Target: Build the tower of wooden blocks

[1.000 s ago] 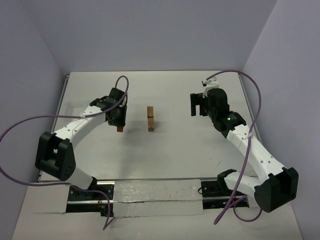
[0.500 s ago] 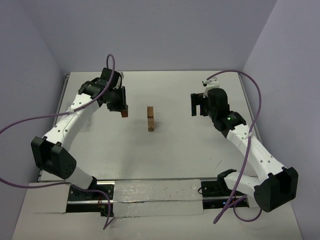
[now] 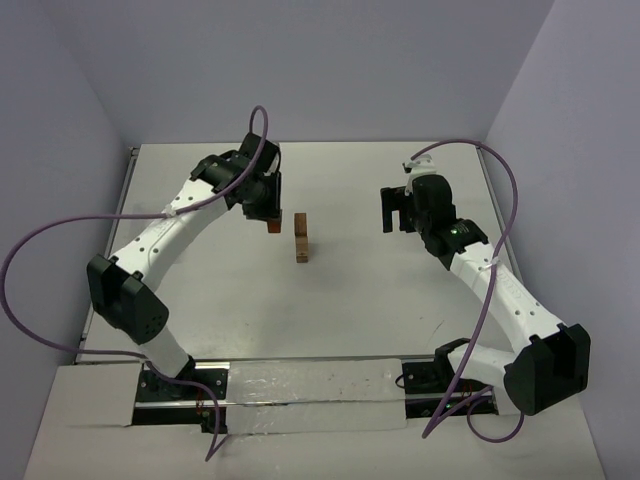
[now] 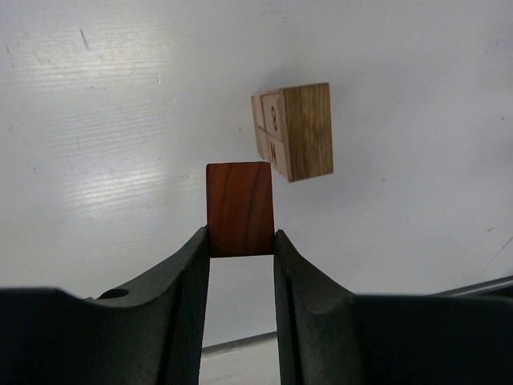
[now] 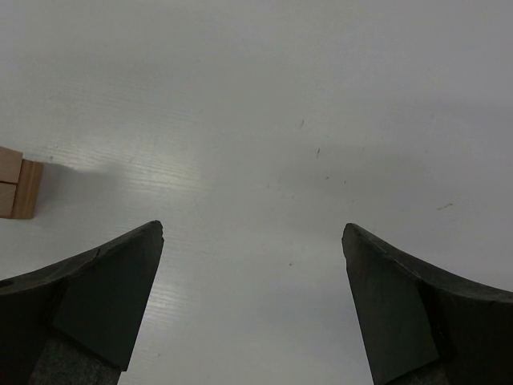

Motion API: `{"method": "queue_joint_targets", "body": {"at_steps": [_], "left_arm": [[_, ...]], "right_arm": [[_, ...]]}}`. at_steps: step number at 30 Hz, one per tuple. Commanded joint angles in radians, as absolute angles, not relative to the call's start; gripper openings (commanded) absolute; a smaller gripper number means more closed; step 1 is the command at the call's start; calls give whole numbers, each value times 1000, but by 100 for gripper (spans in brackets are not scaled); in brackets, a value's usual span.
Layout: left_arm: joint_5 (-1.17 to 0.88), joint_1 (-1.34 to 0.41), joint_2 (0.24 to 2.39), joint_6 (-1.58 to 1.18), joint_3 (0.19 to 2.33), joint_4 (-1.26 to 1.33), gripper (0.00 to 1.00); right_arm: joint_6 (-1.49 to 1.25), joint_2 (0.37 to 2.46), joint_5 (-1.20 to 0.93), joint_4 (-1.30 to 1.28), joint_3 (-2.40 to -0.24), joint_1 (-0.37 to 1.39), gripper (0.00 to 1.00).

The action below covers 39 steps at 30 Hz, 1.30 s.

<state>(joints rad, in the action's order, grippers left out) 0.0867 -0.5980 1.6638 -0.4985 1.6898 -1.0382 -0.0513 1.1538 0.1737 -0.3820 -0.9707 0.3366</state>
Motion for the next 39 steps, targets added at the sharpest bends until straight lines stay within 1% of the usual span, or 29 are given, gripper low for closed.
{"method": "queue_joint_targets", "body": {"at_steps": [1, 4, 8, 25, 33, 39], "left_arm": [[188, -643, 1711, -526, 1803, -1038, 0], [233, -698, 1747, -529, 1850, -1042, 0], [239, -722, 1790, -535, 1876, -1049, 0], [192, -722, 1882, -561, 1936, -1059, 0], [184, -722, 1907, -572, 1929, -1058, 2], [181, -722, 1925, -577, 1946, -1062, 1]], "right_arm": [[-55, 1155, 169, -368, -1017, 325, 100], [-55, 1158, 166, -368, -1015, 325, 100], [-56, 1160, 160, -372, -1018, 322, 100], [-54, 1181, 146, -377, -1021, 318, 100], [-60, 1191, 130, -384, -1032, 316, 100], [-65, 1190, 115, -396, -1045, 310, 100]]}}
